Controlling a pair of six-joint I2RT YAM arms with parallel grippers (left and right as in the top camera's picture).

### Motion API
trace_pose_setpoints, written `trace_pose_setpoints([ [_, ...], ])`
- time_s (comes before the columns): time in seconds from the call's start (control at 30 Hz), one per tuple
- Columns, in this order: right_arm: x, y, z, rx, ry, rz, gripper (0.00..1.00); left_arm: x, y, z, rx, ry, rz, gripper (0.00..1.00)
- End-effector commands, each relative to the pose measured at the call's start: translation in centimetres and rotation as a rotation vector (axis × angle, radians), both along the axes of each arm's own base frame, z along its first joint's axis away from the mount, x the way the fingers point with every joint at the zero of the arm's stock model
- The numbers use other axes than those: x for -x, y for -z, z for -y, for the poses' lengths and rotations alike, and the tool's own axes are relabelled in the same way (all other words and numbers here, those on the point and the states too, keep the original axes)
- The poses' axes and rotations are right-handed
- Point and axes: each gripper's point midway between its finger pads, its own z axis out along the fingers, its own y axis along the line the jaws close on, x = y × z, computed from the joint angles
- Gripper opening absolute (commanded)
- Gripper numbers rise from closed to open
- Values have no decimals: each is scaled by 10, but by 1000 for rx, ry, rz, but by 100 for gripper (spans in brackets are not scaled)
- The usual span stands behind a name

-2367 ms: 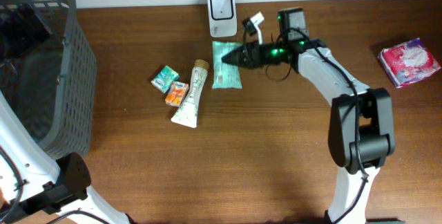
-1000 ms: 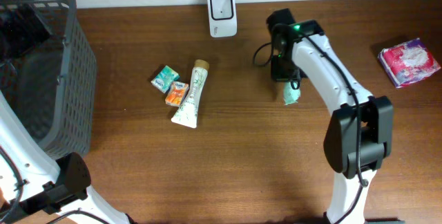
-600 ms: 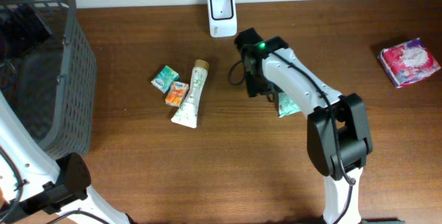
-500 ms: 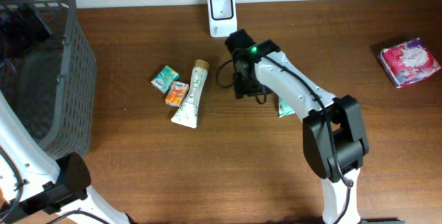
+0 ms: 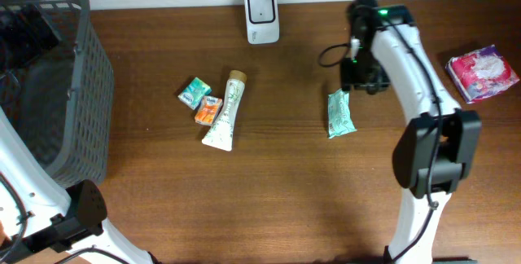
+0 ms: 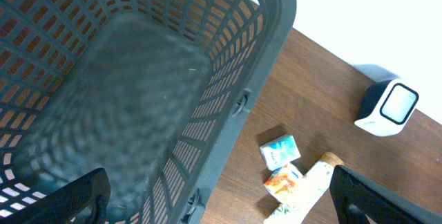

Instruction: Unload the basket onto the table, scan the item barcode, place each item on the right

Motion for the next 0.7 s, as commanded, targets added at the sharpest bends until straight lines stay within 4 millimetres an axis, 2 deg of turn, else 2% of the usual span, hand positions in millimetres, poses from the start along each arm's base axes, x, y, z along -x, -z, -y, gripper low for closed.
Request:
trace_pose_setpoints([
  [0.0,11,10,-23,-303,-109,-41,53,6,-8,0,-11,3,18,99],
  [0.03,13,15,-34,-383,-153,-38,57,6,-8,0,-11,3,18,99],
  [0.07,15,21,-36,-394,-155,-44,59,6,-8,0,-11,3,18,99],
  [0.13,19,35,-40,-400,-163,-53,59,6,-8,0,-11,3,18,99],
  [0.2,25,44,-54,-443,-177,-66,57,6,-8,0,-11,3,18,99],
  [0.27,31,44,-76,-493,-205,-79,52,6,-8,0,-11,3,18,99],
  [0.37,34,37,-111,-536,-163,-99,53,6,-8,0,-11,3,18,99],
  [0.4,36,36,-121,-530,-156,-103,57,6,-8,0,-11,3,18,99],
  [0.5,39,42,-134,-434,-93,-112,61,6,-8,0,-11,3,18,99],
  [0.57,40,46,-140,-364,-123,-93,63,6,-8,0,-11,3,18,99],
  [0.67,37,47,-144,-347,-102,-76,63,6,-8,0,-11,3,18,99],
])
